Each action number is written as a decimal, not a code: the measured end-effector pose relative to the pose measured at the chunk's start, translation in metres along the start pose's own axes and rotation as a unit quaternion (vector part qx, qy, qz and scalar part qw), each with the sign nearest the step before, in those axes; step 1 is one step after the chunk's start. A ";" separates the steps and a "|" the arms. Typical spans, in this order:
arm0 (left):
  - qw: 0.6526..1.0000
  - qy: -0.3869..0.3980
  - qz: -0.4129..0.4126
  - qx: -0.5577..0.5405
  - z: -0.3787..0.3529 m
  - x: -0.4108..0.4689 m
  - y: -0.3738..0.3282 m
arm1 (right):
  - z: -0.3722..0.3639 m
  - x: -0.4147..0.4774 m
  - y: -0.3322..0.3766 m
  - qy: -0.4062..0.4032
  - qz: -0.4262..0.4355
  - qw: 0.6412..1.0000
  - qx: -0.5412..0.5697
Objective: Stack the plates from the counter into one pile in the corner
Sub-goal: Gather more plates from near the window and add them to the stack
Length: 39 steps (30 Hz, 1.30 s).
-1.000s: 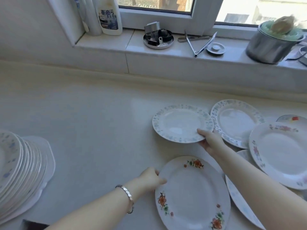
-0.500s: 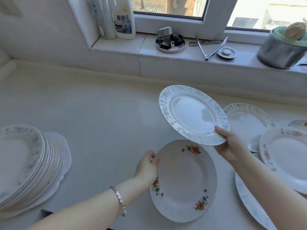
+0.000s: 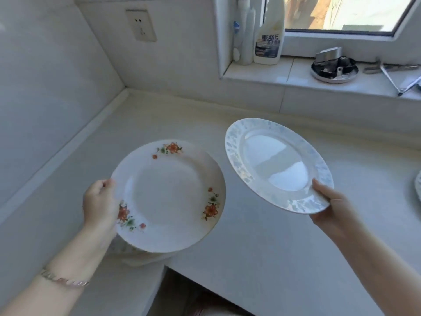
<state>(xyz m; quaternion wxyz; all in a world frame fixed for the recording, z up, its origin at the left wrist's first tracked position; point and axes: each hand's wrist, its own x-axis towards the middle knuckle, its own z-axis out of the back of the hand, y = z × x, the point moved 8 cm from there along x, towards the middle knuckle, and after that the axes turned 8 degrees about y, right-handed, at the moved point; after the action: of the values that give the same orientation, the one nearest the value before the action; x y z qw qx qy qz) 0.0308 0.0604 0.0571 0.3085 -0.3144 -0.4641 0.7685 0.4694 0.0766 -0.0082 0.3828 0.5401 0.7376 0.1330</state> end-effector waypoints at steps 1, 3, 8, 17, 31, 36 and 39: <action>1.000 -0.014 0.019 -0.002 0.019 0.009 0.009 | -0.011 0.006 -0.010 0.004 -0.007 1.000 -0.006; 0.998 -0.029 0.054 -0.011 0.049 0.023 0.027 | -0.033 0.017 -0.030 0.014 -0.018 1.000 -0.019; 0.994 -0.033 0.099 -0.041 0.078 0.049 0.062 | -0.074 0.044 -0.069 0.017 -0.041 0.998 -0.041; 0.996 0.030 0.075 0.041 0.065 0.087 0.089 | -0.102 0.066 -0.100 0.014 -0.037 0.996 -0.077; 0.825 0.112 -0.144 0.535 0.050 0.096 0.057 | -0.129 0.060 -0.101 -0.018 -0.003 0.986 -0.168; 0.980 0.154 -0.001 0.127 0.044 0.083 0.078 | -0.156 0.054 -0.118 0.033 0.003 0.973 -0.228; 0.992 0.126 0.026 0.014 0.040 0.078 0.082 | -0.163 0.056 -0.137 0.021 -0.015 0.965 -0.261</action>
<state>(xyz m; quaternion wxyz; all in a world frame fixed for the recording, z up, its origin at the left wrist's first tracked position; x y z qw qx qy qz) -0.0624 0.0681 -0.0179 0.3488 -0.4162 -0.4021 0.7372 0.2523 0.1104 -0.0061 0.4972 0.4076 0.6927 0.3267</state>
